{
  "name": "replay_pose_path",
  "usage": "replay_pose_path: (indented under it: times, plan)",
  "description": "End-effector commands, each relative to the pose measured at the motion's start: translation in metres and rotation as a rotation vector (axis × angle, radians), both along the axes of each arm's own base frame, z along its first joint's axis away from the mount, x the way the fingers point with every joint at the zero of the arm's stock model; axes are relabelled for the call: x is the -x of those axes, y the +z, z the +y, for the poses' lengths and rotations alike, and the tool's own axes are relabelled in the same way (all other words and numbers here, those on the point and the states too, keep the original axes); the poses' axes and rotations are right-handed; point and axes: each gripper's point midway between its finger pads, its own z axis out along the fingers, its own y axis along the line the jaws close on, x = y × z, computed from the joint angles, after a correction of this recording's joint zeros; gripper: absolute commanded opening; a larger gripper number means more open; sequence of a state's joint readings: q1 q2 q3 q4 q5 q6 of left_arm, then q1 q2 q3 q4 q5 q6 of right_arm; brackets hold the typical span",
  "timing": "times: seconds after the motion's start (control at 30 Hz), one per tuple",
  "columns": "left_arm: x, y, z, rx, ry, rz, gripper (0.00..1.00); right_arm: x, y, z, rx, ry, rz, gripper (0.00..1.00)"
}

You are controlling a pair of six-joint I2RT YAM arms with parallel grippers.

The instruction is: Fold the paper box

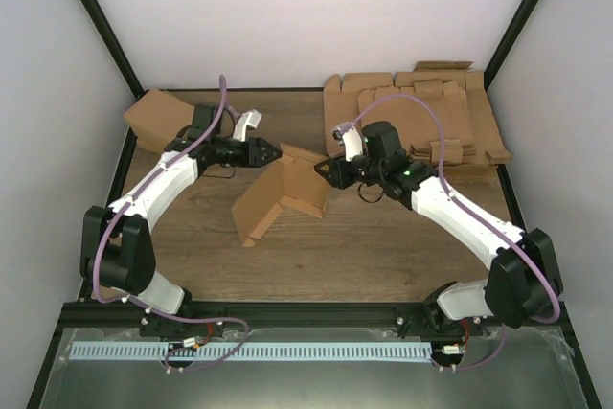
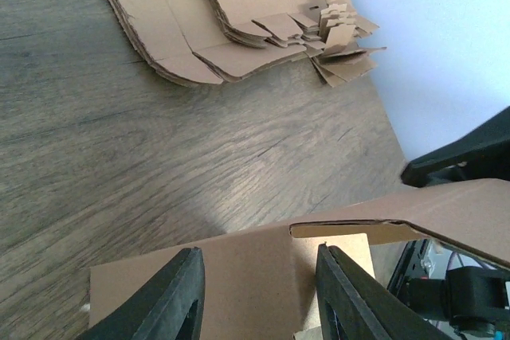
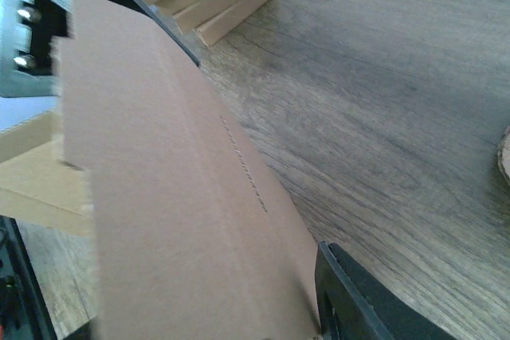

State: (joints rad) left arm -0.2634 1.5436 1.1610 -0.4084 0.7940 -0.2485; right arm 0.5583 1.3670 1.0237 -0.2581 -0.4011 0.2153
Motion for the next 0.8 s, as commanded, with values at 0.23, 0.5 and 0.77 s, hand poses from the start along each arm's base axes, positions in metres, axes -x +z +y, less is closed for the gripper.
replay_pose_path:
  times: [0.23,0.5,0.77]
  plan:
    - [-0.001,-0.005,-0.002,-0.044,-0.005,-0.006,0.41,0.017,0.078,-0.001,-0.052,0.100,-0.200,0.67]
    - [0.000,-0.005,-0.002,-0.067,-0.006,-0.017,0.41,-0.004,0.115,0.003,-0.067,0.070,-0.206,0.67]
    - [0.004,-0.003,-0.005,-0.077,-0.012,-0.027,0.41,-0.046,0.089,0.001,-0.067,0.051,-0.010,0.53]
